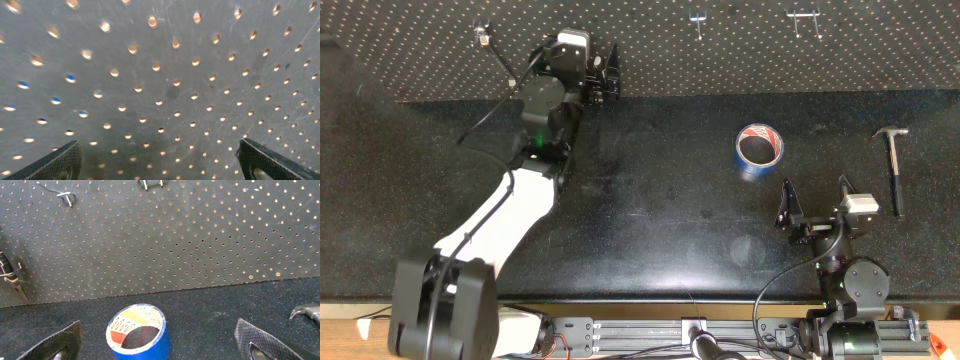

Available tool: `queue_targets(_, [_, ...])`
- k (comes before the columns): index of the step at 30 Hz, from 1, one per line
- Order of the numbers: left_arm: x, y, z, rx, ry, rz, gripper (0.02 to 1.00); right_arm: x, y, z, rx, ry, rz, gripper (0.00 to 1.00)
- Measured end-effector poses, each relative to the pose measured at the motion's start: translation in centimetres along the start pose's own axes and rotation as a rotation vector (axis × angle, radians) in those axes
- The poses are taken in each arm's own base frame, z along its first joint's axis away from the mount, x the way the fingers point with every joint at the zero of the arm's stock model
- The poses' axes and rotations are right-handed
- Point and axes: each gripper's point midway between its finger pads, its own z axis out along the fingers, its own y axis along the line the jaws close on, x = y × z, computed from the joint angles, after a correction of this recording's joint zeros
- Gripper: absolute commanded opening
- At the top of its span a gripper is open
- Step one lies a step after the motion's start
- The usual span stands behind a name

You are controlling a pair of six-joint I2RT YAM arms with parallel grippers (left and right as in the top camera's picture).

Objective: Place Tools Onto Pegboard

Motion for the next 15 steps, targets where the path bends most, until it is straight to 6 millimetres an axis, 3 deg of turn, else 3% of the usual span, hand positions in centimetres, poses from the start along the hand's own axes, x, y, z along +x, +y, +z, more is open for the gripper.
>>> queue_targets(5, [-1.5, 1.4, -2.0, -0.029, 0.021, -0.003, 0.996, 0.0, 0.0, 0.0, 0.0, 0.0, 0.0, 0.989])
queue_targets(9, [-3.0, 2.6, -4.9, -0.054, 0.046, -0.007, 0.996, 0.0, 0.0, 0.0, 0.0, 0.0, 0.0, 0.989])
queue_targets(12, [-4.6, 3.5, -8.1, -0.059, -0.015, -0.014, 0.996, 0.0, 0.0, 0.0, 0.0, 0.0, 0.0, 0.989])
queue_targets(15, [-4.4, 4.5, -11.8, -0.062, -0.085, -0.016, 0.996, 0.0, 0.0, 0.0, 0.0, 0.0, 0.0, 0.989])
